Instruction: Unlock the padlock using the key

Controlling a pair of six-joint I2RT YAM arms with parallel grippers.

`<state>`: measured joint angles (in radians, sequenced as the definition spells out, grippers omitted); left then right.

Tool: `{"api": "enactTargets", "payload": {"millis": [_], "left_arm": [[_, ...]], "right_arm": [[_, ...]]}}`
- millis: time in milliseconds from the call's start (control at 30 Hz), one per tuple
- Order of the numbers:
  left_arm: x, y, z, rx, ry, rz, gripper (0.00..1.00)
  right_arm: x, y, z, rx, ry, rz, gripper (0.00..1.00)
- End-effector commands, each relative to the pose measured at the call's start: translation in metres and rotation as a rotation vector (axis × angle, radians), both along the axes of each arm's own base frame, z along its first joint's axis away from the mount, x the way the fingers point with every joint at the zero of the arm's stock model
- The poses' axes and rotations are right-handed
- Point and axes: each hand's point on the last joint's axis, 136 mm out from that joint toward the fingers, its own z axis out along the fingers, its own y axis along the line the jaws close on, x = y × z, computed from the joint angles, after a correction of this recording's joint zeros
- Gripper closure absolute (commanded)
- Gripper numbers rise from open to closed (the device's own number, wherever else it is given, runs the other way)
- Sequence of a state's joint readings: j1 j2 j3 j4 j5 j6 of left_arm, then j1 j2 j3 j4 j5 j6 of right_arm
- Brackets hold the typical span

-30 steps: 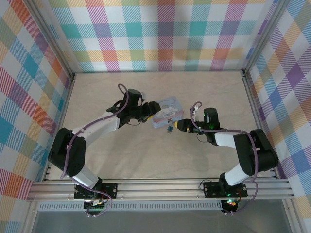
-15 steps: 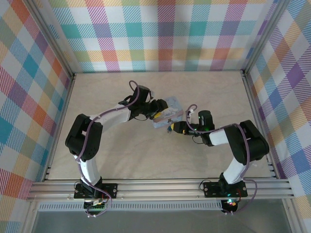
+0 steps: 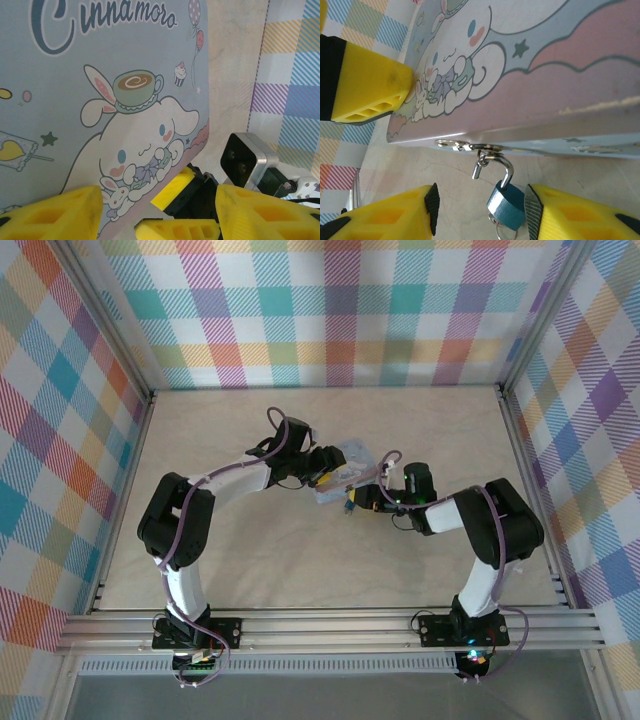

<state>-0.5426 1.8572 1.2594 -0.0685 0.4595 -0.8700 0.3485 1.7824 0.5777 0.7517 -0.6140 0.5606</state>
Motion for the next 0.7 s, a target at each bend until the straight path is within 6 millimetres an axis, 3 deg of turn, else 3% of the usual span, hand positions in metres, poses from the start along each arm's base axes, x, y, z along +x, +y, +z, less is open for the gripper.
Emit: {"api": "enactTargets", "payload": {"millis": [0, 667], "left_arm": [[-0.001, -0.002, -0.007, 0.017, -0.003, -0.007, 0.39], [-0.001, -0.002, -0.007, 0.016, -0.002, -0.004, 0.39]], "right_arm": [[0.008, 0.007, 0.008, 0.006, -0.063, 0.028, 0.50], [0.006, 0.009, -0.011, -0.011, -0.002, 0.039, 0.65]]}}
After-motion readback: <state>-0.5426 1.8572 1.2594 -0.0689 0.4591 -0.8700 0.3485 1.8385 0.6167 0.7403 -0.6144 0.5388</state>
